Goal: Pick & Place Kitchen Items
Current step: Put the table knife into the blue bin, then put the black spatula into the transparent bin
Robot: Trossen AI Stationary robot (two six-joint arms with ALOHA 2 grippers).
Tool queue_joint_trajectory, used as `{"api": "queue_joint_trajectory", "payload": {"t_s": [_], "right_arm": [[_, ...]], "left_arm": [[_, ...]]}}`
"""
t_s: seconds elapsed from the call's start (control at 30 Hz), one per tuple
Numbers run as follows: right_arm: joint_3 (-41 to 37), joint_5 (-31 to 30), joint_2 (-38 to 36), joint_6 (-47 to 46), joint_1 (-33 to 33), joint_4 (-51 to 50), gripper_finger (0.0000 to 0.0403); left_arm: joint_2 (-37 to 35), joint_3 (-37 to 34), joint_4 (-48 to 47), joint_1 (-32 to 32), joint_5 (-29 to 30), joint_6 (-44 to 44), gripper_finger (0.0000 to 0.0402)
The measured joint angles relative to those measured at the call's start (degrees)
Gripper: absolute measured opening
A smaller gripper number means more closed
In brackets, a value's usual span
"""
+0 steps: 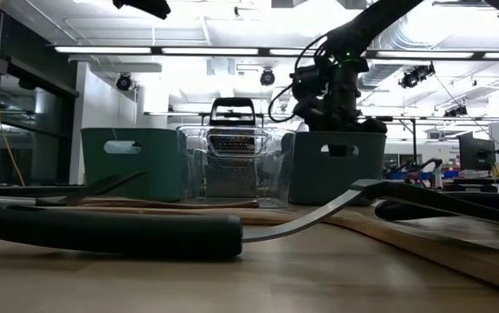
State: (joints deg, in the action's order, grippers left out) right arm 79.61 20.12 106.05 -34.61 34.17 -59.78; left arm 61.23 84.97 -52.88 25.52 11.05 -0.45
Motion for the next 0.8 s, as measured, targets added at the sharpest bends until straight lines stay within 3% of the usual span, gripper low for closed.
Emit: {"api": "queue_joint_trajectory", "payload": {"t_s": [0.43, 0.8], "right_arm": [[0.0, 2.3, -0.1, 0.0, 0.0, -0.4, 0.0019], [-0.1, 0.6, -0.6, -0.3, -0.1, -0.3, 0.0131]], "left_arm": [[-1.4, 0.0, 0.0, 0.0, 0.0, -1.3, 0.0127], [-2.6, 0.0, 0.0, 0.0, 0.2, -1.9, 0.0127]]}}
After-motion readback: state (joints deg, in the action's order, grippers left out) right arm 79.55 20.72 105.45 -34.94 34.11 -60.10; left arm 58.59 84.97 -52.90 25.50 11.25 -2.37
